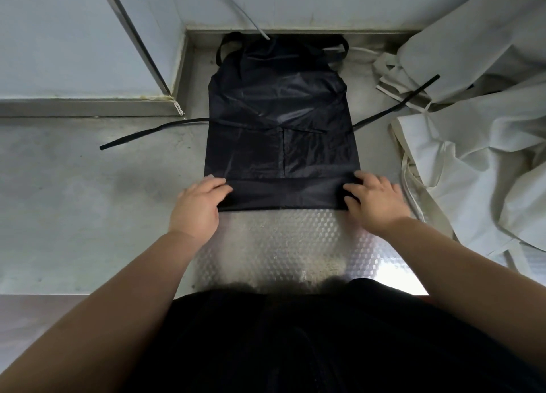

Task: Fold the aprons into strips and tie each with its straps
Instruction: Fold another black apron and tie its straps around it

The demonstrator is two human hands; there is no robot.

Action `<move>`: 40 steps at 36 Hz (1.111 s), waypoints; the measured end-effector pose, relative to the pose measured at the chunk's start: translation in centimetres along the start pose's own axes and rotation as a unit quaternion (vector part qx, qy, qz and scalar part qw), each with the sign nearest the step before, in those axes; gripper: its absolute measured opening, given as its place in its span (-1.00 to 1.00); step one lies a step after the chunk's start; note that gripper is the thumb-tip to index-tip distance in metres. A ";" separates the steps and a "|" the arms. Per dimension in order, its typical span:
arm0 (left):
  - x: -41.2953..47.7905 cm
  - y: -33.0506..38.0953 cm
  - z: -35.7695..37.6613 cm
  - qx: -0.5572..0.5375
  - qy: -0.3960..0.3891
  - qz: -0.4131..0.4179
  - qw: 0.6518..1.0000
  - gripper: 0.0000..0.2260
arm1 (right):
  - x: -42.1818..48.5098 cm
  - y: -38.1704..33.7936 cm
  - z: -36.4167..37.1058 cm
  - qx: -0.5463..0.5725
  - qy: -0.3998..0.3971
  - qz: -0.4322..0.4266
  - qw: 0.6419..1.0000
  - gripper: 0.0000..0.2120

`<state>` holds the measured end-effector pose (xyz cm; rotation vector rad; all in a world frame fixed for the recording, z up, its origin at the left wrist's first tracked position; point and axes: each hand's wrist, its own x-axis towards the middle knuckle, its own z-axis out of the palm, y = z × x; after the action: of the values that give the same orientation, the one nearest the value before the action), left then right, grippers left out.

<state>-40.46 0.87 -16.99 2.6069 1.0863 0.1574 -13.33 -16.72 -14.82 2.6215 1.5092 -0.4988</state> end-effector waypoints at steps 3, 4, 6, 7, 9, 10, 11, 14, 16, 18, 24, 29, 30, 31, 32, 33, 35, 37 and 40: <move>0.1 -0.3 -0.3 0.002 -0.082 -0.005 0.997 -0.63 | -0.2 0.6 -0.2 0.009 -0.066 -0.036 0.997 -0.37; 0.1 -0.2 -0.6 0.008 -0.099 -0.011 0.995 -0.58 | -0.2 0.7 -0.3 0.008 -0.073 -0.035 0.997 -0.34; 0.1 0.1 -1.3 0.002 -0.128 -0.028 0.991 -0.35 | 0.1 0.9 -0.5 0.005 -0.055 -0.035 0.998 -0.42; 0.2 0.3 -1.5 -0.009 -0.136 -0.037 0.990 -0.27 | 0.4 0.9 -0.5 0.001 -0.037 -0.040 0.999 -0.50; 0.3 0.2 -1.7 -0.025 -0.136 -0.047 0.989 -0.25 | 0.9 0.9 -0.8 0.016 -0.002 -0.047 0.999 -0.67; 0.4 0.1 -1.7 -0.038 -0.130 -0.052 0.989 -0.30 | 1.0 0.8 -0.9 0.034 0.009 -0.043 0.998 -0.72; 0.6 0.0 -1.6 -0.056 -0.119 -0.057 0.990 -0.38 | 1.2 0.8 -1.1 0.057 0.011 -0.031 0.998 -0.74; 1.3 -0.3 -2.0 -0.128 -0.073 -0.092 0.985 -0.67 | 1.8 1.0 -1.9 0.178 -0.002 0.039 0.983 -0.65; 2.0 -0.3 -2.5 -0.196 -0.066 -0.138 0.969 -0.80 | 2.1 1.2 -2.3 0.286 -0.022 0.083 0.954 -0.50; 2.7 -0.6 -3.0 -0.264 -0.074 -0.166 0.947 -0.84 | 2.5 1.4 -2.6 0.352 -0.040 0.107 0.929 -0.37; 4.3 -1.7 -2.5 -0.337 -0.036 -0.266 0.902 -0.92 | 3.9 1.3 -2.1 0.322 -0.022 0.124 0.938 -0.55; 5.3 -0.6 -1.3 -0.256 0.002 -0.298 0.920 -0.86 | 5.2 0.8 -1.8 0.282 -0.015 0.159 0.946 -0.55; 5.5 -0.5 -1.1 -0.226 0.012 -0.301 0.926 -0.83 | 5.4 0.7 -1.9 0.264 -0.015 0.164 0.950 -0.56; 5.5 -0.4 -0.8 -0.203 0.024 -0.296 0.933 -0.79 | 5.4 0.6 -1.9 0.242 -0.014 0.166 0.956 -0.57; 5.6 -0.6 -0.5 -0.183 0.038 -0.282 0.941 -0.72 | 5.6 0.5 -1.9 0.213 -0.007 0.160 0.964 -0.58; 5.5 -0.5 -0.3 -0.161 0.057 -0.260 0.951 -0.67 | 5.6 0.4 -1.9 0.178 0.007 0.148 0.973 -0.59; 5.3 -0.6 0.0 -0.092 0.098 -0.178 0.975 -0.70 | 5.5 0.0 -1.9 0.107 0.056 0.112 0.986 -0.57; 5.1 -0.9 0.2 -0.043 0.104 -0.076 0.991 -0.80 | 5.4 -0.2 -2.1 0.047 0.087 0.071 0.993 -0.51; 4.7 -1.3 0.3 -0.047 0.063 -0.022 0.997 -0.84 | 5.5 0.0 -2.0 0.032 0.023 0.012 0.999 -0.56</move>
<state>-37.96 5.02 -17.79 2.5148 1.1489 0.3585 -10.28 -11.73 -14.65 2.7137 1.4984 -0.4972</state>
